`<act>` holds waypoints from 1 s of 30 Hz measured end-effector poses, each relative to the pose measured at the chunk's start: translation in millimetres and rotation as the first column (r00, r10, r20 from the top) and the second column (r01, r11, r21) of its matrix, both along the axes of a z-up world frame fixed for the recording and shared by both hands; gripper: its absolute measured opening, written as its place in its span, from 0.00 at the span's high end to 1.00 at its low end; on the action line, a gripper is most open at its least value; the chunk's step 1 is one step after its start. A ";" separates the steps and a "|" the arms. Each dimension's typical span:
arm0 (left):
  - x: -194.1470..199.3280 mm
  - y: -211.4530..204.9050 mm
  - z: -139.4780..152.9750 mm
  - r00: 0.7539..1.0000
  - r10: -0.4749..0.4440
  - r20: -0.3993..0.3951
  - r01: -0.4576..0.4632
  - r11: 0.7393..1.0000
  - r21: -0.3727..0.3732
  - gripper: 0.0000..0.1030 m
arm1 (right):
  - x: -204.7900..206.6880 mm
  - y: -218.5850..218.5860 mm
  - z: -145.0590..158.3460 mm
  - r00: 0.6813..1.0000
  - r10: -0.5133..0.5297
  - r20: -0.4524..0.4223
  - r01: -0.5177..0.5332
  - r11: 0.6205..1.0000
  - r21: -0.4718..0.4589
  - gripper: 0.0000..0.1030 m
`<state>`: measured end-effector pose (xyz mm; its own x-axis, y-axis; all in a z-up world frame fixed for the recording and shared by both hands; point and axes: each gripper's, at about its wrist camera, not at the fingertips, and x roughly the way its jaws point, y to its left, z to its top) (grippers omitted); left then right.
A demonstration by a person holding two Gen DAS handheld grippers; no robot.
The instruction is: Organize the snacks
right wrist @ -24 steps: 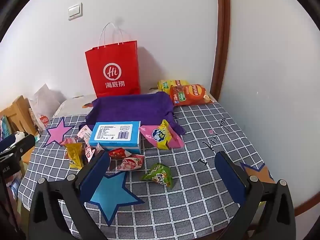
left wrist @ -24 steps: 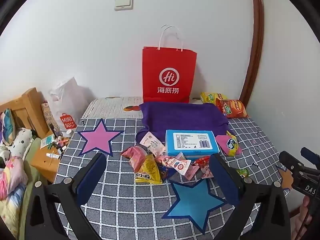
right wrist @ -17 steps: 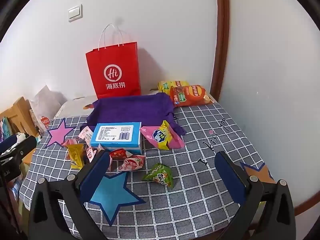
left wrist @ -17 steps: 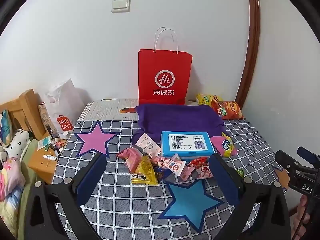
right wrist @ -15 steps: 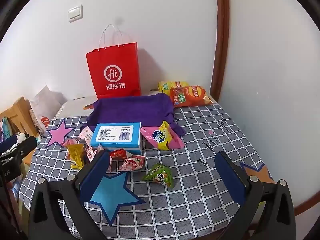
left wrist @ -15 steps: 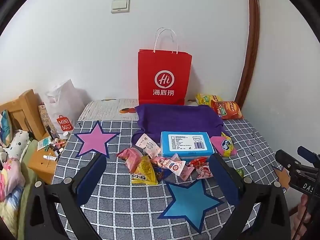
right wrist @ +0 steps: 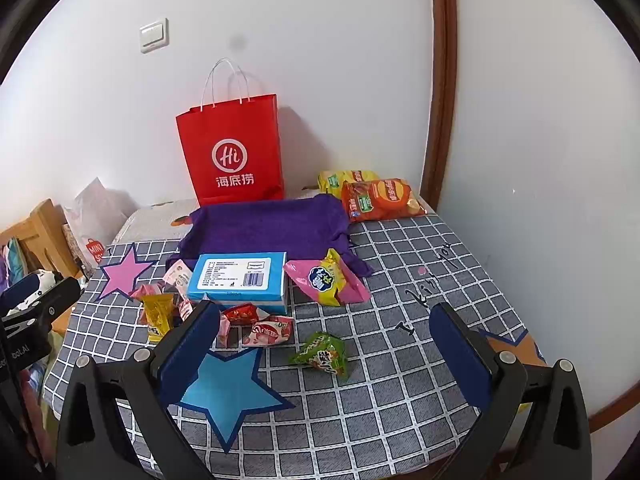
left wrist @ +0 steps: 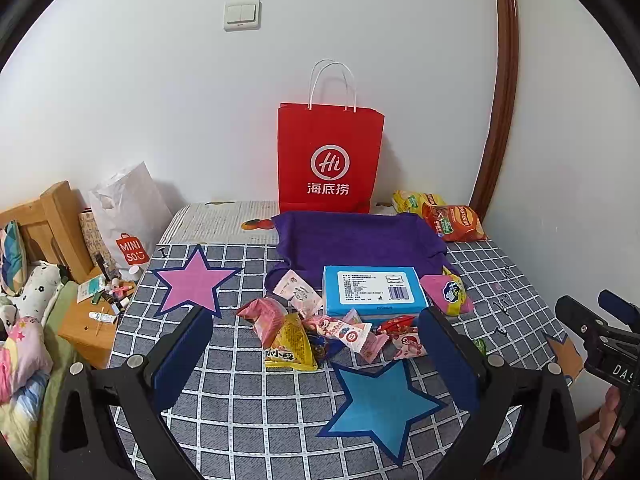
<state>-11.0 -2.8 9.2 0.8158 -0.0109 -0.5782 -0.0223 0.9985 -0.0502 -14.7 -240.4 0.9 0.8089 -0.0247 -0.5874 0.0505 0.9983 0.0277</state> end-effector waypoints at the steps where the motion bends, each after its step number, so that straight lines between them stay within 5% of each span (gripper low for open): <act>1: 0.1 -0.4 0.0 1.000 -0.001 0.000 0.001 1.000 -0.001 0.00 | -1.2 0.7 0.5 1.000 -0.001 0.001 0.001 1.000 0.002 0.00; 30: -3.9 -2.6 -0.8 1.000 -0.012 0.002 0.012 1.000 -0.013 0.00 | -9.5 4.1 0.8 1.000 0.009 0.011 -0.009 1.000 0.011 0.00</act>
